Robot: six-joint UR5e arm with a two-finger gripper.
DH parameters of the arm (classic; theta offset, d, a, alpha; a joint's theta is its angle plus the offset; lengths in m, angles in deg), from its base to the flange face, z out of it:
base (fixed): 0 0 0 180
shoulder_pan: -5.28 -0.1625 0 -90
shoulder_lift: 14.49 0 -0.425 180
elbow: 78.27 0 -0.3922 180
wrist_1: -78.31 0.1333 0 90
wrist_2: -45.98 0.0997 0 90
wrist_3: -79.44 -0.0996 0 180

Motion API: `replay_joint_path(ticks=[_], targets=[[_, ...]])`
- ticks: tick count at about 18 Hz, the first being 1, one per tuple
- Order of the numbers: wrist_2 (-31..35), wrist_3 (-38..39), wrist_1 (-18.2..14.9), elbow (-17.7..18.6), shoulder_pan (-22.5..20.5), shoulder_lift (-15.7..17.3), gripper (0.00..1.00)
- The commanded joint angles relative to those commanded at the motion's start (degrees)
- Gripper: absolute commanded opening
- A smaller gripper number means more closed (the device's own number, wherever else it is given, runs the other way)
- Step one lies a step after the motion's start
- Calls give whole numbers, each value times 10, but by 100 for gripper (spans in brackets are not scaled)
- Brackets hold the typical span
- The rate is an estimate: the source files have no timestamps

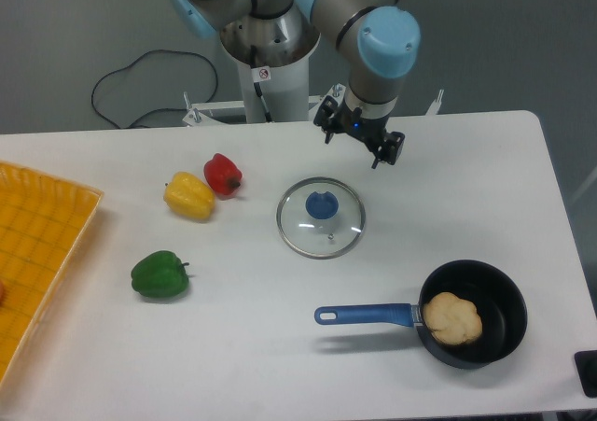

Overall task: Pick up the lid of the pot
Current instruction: 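Move the gripper over the blue knob of the glass lid, then lower the open gripper around the blue knob of the lid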

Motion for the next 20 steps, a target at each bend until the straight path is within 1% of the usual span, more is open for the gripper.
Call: replay_joint_path(ticks=[1, 3, 4, 8, 10, 13, 20], targets=[[-2, 5, 22, 8, 8, 0, 100], [-4, 51, 59, 21, 18, -2, 100], [-3, 64, 64, 22, 18, -4, 100], [-3, 63, 70, 21, 31, -18, 100], [-1, 67, 85, 24, 40, -24, 100], [0, 75, 91, 27, 40, -25, 100], [3, 84, 107, 26, 47, -54, 99]])
